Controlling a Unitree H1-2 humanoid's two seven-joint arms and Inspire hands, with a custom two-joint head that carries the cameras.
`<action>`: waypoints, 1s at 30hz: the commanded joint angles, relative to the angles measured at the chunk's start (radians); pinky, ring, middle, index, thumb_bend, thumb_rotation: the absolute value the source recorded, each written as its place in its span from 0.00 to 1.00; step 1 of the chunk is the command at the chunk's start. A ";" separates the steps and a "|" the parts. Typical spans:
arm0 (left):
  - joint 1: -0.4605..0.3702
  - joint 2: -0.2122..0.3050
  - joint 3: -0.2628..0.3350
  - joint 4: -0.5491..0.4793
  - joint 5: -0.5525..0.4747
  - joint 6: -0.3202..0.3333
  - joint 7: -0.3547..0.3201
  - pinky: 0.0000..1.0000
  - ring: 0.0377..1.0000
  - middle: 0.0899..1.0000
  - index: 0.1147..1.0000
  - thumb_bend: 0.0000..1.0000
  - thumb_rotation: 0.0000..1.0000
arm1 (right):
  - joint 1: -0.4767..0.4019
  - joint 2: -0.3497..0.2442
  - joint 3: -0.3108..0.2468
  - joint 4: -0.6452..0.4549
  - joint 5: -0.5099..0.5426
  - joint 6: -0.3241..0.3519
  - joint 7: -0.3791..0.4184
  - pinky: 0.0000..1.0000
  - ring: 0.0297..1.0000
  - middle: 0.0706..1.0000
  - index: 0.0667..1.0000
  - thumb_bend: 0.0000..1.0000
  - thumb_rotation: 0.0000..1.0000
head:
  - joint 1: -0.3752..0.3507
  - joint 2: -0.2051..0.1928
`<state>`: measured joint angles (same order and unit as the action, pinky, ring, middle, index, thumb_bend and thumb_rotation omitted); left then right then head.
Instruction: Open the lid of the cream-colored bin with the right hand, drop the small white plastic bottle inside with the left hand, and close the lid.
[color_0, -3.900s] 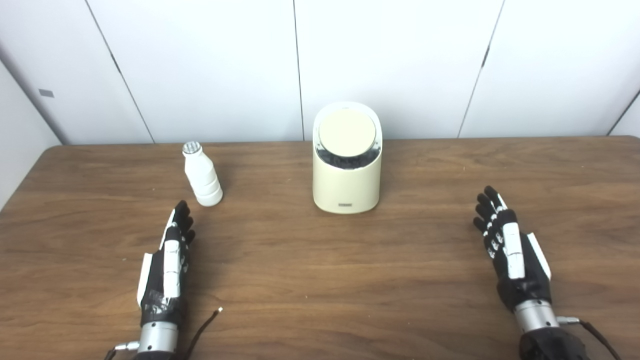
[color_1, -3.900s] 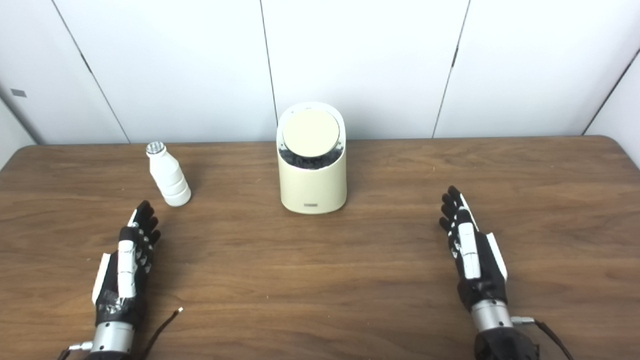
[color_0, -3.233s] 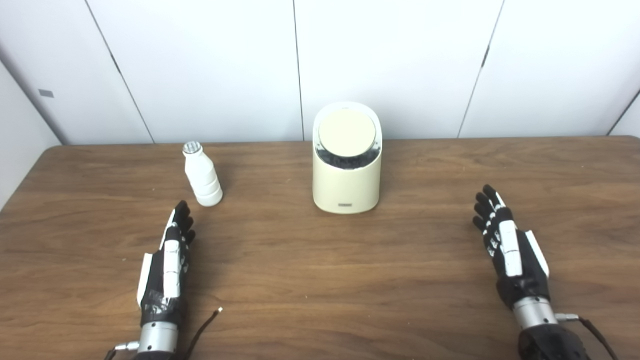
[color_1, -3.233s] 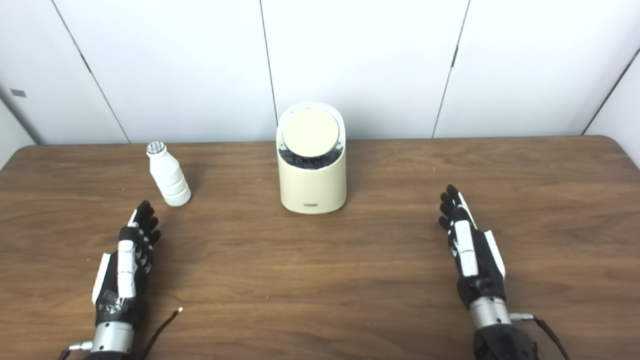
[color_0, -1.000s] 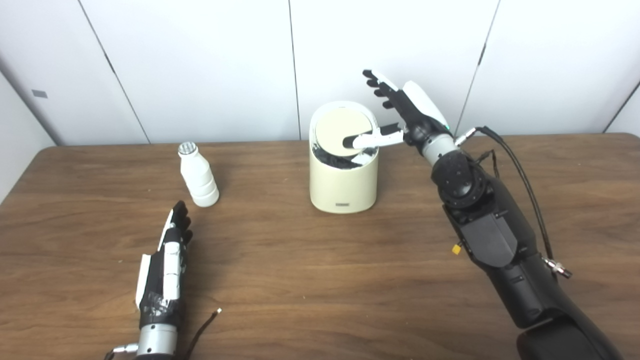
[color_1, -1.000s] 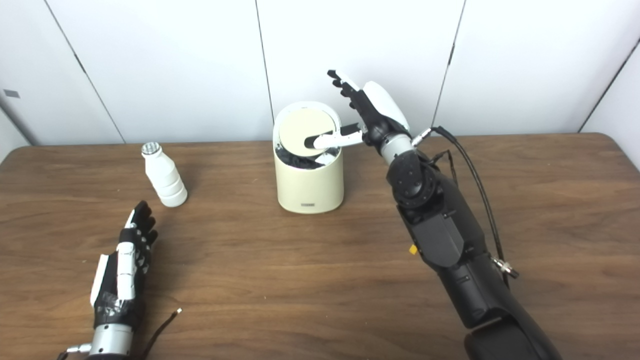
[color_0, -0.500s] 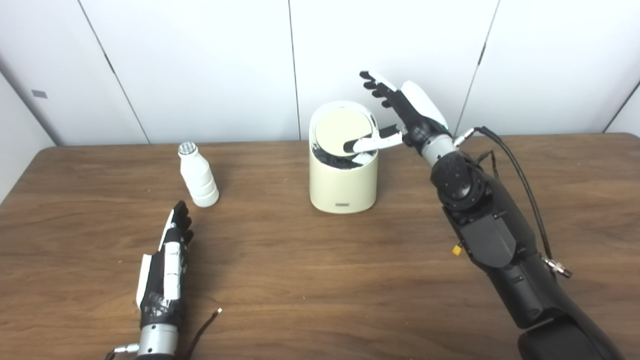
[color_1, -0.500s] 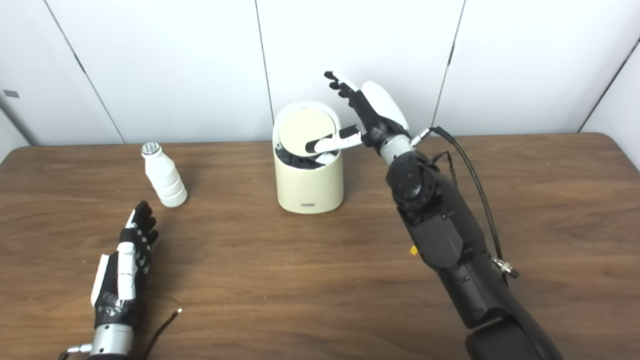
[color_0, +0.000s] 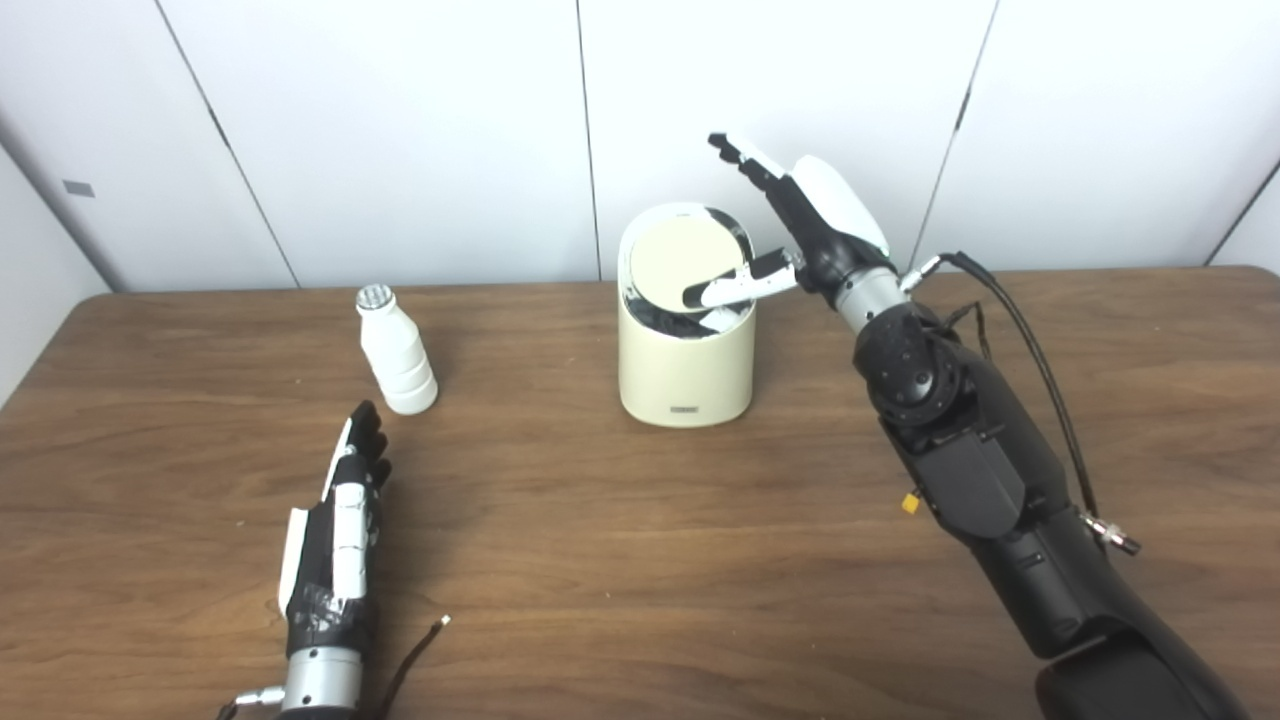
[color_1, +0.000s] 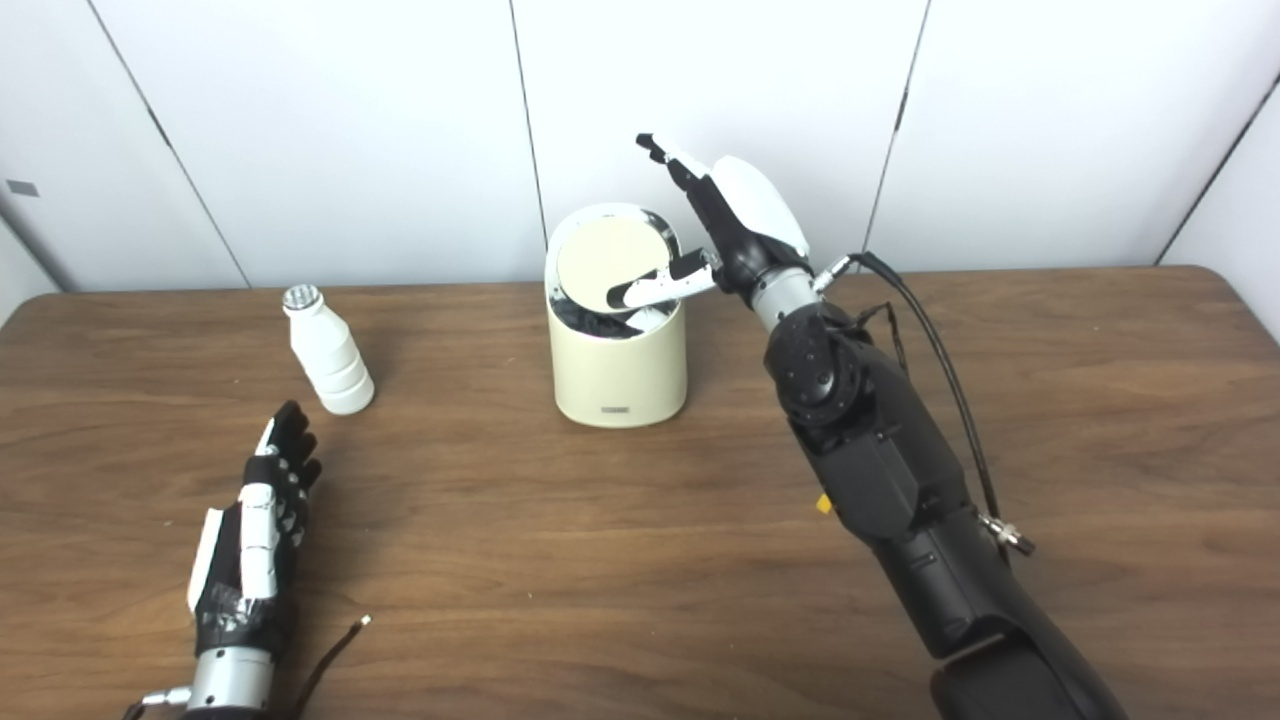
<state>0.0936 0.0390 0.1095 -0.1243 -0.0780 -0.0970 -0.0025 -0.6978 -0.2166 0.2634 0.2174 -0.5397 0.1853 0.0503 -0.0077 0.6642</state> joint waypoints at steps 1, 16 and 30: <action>0.014 -0.026 -0.025 0.005 0.010 -0.015 0.002 1.00 1.00 1.00 1.00 0.56 1.00 | -0.027 -0.009 0.004 -0.012 -0.018 -0.010 0.001 0.94 0.91 0.91 0.93 0.92 0.17 | 0.000 0.001; 0.011 -0.004 -0.032 0.015 0.031 -0.025 -0.009 1.00 1.00 1.00 1.00 0.56 1.00 | -0.016 0.143 -0.382 -0.154 0.561 0.282 0.107 0.99 0.96 0.96 0.94 0.70 0.43 | -0.007 -0.002; 0.010 0.003 -0.024 0.011 0.016 -0.007 -0.013 1.00 1.00 1.00 1.00 0.58 0.99 | 0.190 0.032 -0.390 -0.301 0.763 0.284 0.074 1.00 0.99 0.98 0.92 0.63 0.58 | -0.012 0.001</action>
<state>0.0942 0.0492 0.0974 -0.1288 -0.0577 -0.0965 -0.0103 -0.4885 -0.1741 -0.1196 -0.0331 0.1937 0.4747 0.1319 -0.0184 0.6642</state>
